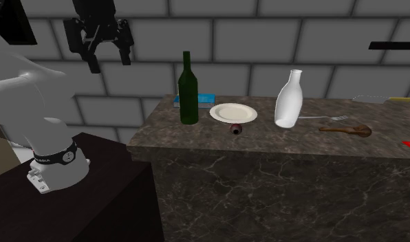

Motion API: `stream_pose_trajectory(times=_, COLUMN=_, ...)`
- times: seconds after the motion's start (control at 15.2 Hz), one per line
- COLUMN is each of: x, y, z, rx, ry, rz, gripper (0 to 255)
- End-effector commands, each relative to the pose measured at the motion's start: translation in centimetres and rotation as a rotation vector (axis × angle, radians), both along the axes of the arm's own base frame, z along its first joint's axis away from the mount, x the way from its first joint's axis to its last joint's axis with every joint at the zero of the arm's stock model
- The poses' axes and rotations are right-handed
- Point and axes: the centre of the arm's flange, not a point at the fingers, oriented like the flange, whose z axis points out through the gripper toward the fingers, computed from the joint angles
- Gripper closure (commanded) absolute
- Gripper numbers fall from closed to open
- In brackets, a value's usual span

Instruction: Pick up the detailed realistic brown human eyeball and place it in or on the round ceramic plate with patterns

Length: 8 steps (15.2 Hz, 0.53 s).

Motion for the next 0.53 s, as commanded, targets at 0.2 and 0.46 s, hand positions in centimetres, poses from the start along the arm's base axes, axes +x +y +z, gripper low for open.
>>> stream_pose_trajectory(times=0.2, x=1.7, y=2.9, z=-2.1, rx=0.002, ry=-0.001, rz=-0.008, gripper=0)
stream_pose_trajectory(times=0.46, x=3.9, y=6.6, z=-5.0, rx=0.005, ry=-0.001, rz=-0.019, gripper=0)
